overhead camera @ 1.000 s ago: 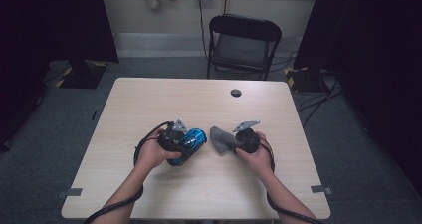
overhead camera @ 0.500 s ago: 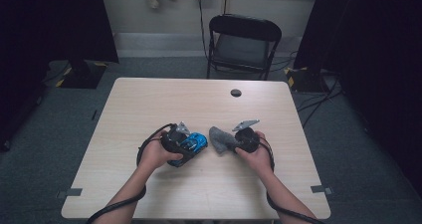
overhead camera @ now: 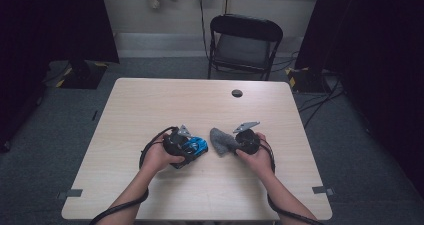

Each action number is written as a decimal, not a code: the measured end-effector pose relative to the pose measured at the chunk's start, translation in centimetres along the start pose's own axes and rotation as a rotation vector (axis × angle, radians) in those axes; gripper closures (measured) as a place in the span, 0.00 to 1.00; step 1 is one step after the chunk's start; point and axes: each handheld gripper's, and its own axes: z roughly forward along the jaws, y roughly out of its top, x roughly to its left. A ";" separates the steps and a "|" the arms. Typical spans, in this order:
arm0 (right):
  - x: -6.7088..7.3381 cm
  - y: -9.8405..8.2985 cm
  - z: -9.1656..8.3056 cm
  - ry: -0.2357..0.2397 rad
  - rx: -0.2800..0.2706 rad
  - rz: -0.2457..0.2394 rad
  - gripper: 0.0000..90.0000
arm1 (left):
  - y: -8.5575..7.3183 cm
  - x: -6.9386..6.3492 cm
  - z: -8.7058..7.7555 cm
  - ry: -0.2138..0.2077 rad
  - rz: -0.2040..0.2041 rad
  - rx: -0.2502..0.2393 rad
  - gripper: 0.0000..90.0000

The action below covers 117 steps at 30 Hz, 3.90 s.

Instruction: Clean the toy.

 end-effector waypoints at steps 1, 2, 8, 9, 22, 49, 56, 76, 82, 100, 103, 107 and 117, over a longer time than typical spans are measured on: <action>0.0 0.0 0.0 0.001 0.000 0.001 0.74 | 0.0 0.0 0.1 -0.002 -0.004 -0.006 0.29; 0.0 0.0 0.0 0.001 -0.001 0.001 0.74 | -0.1 0.0 0.1 -0.001 -0.004 -0.013 0.29; 0.0 -0.1 0.0 0.004 -0.001 0.000 0.73 | -0.3 0.1 0.4 -0.008 -0.010 -0.021 0.27; -0.1 -0.1 0.0 0.005 -0.001 0.000 0.73 | -0.4 0.2 0.5 -0.010 -0.010 -0.033 0.25; 0.0 -0.2 0.1 0.005 -0.005 0.002 0.73 | -0.5 -0.1 0.6 0.014 0.000 -0.052 0.28; -0.6 1.4 -1.7 0.002 -0.045 0.026 0.74 | 1.6 -0.8 -3.2 -0.010 0.035 -0.064 0.30; -0.6 2.6 -2.5 0.003 -0.066 0.019 0.74 | 2.2 -0.7 -4.0 -0.011 0.025 -0.089 0.30; 0.9 6.5 -3.5 0.032 -0.113 -0.073 0.74 | 3.9 -1.5 -3.2 -0.014 0.067 -0.025 0.30; 1.0 6.0 -3.7 0.059 -0.110 -0.111 0.74 | 4.2 -1.1 -3.6 -0.005 0.040 -0.030 0.30; -0.1 8.8 -6.5 0.047 -0.179 -0.071 0.74 | 5.4 -2.1 -3.0 -0.041 0.066 -0.002 0.30; 0.7 9.5 -6.3 0.048 -0.153 -0.119 0.74 | 5.5 -1.9 -2.9 -0.033 0.047 -0.007 0.30; 1.4 9.4 -5.7 0.075 -0.130 -0.144 0.74 | 5.4 -1.3 -3.1 -0.013 0.029 0.000 0.30; 1.3 8.3 -5.6 0.102 -0.118 -0.144 0.74 | 5.3 -0.3 -3.9 0.013 0.000 -0.026 0.30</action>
